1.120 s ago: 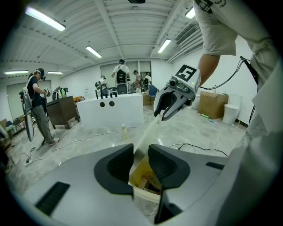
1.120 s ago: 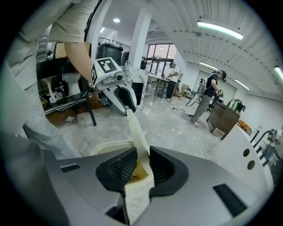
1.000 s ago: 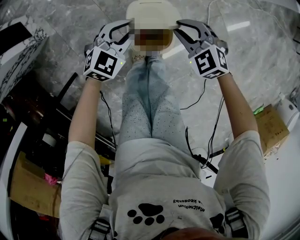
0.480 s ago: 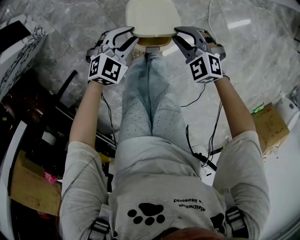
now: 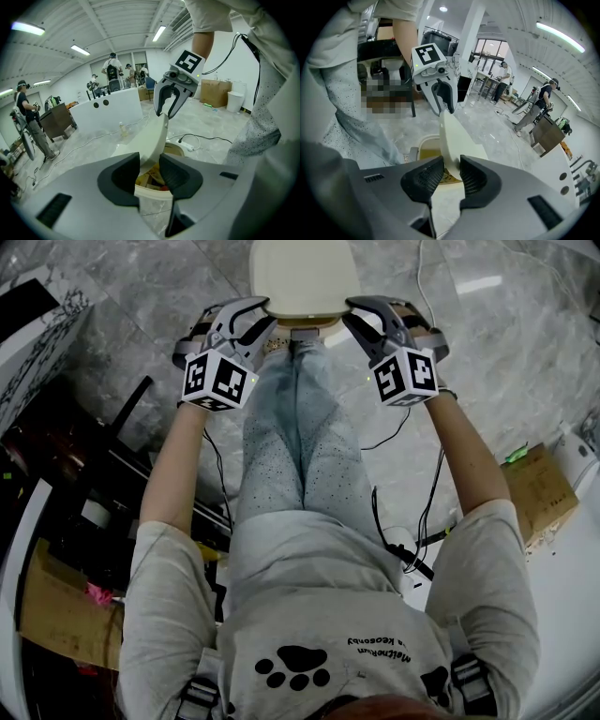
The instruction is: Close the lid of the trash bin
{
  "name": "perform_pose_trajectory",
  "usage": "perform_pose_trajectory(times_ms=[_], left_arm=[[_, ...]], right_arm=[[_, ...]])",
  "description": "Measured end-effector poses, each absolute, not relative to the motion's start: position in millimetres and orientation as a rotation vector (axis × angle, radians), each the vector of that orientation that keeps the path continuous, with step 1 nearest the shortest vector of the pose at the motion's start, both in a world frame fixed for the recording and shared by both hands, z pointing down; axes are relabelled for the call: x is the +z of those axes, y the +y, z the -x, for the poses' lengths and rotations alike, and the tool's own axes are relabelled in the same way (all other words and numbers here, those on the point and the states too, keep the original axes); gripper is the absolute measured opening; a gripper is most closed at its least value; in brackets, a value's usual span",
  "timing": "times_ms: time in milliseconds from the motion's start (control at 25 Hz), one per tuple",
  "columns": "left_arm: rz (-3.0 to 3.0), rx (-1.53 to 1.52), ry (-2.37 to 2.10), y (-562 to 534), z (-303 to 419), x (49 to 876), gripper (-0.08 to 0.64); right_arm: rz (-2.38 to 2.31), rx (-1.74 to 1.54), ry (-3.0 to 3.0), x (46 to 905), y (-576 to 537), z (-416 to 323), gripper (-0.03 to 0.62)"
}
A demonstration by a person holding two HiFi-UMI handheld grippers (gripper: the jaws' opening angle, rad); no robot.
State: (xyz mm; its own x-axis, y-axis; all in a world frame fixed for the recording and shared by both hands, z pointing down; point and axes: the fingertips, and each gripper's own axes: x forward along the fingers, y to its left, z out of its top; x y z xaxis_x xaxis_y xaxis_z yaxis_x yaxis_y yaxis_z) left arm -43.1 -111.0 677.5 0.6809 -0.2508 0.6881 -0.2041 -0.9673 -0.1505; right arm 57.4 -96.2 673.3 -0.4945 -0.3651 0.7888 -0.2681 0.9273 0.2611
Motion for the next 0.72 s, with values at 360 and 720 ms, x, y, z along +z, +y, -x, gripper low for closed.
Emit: perform_pose_trajectory(times_ms=[360,720], left_arm=[[2.773,-1.236,0.343,-96,46,696,0.144],[2.720,-1.305,0.306,-83,47,713,0.149]], right_arm=[[-0.403,-0.156,-2.090,691,-82,-55,0.124],[-0.368,-0.176,-2.059,709,-67,-53,0.127]])
